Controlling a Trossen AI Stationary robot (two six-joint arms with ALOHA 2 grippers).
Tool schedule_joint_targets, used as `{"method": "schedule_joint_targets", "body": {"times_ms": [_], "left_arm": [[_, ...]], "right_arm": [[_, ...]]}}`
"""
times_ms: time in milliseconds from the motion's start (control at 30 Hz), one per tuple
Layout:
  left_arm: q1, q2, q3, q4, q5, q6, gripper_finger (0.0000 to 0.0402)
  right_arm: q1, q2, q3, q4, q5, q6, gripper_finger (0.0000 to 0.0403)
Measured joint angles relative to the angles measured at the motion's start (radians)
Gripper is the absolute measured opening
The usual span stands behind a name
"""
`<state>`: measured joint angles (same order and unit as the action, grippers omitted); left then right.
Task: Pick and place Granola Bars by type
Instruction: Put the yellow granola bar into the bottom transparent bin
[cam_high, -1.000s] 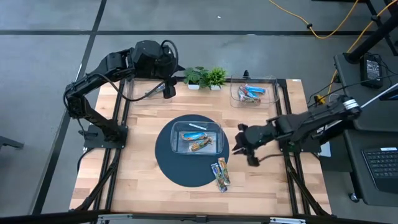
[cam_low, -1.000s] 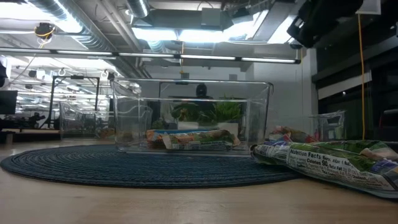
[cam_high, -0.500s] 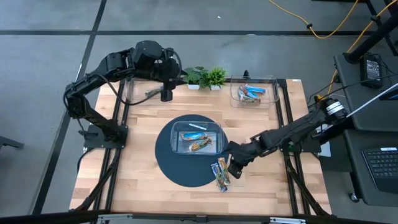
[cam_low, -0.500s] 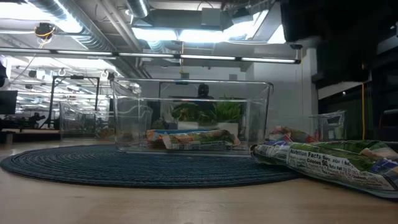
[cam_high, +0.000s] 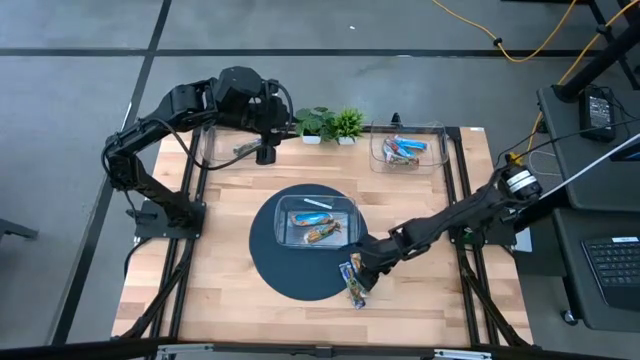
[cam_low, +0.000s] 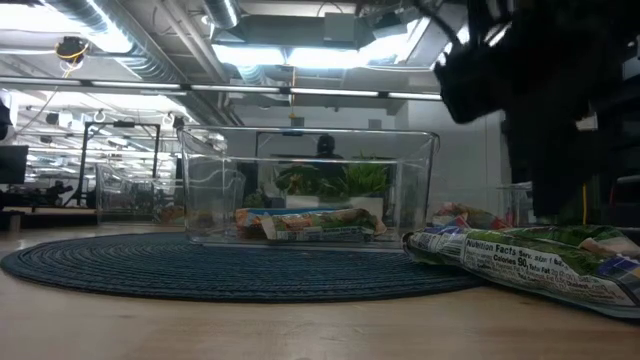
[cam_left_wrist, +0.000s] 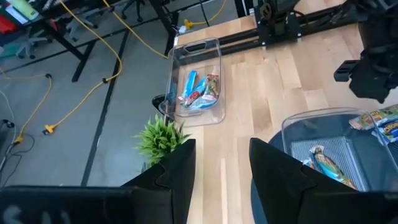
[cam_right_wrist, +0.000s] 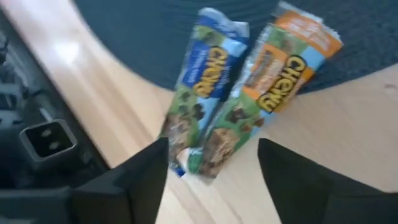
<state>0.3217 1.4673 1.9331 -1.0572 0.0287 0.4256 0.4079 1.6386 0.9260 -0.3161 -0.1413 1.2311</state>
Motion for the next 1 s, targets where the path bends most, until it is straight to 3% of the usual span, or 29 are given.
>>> {"method": "schedule_joint_targets", "body": {"times_ms": [167,367,867,1000], "left_arm": [[0.0,0.0,0.0,-0.001,0.0,0.0,0.0143],[0.0,0.0,0.0,-0.001,-0.001,0.0,0.0143],[0.0,0.001,0.0,-0.001,0.059,-0.019,0.0143],[0.0,0.001,0.0,-0.001,0.059,-0.013,0.0143]], "right_arm": [[-0.005,0.048,0.0,0.003,0.008,0.037,0.0268],[-0.006,0.094,0.0,0.003,0.016,0.074,0.0245],[-0.007,0.124,0.0,0.003,0.002,0.068,0.0064],[-0.006,0.082,-0.002,-0.021,-0.025,0.069,0.0036]]}}
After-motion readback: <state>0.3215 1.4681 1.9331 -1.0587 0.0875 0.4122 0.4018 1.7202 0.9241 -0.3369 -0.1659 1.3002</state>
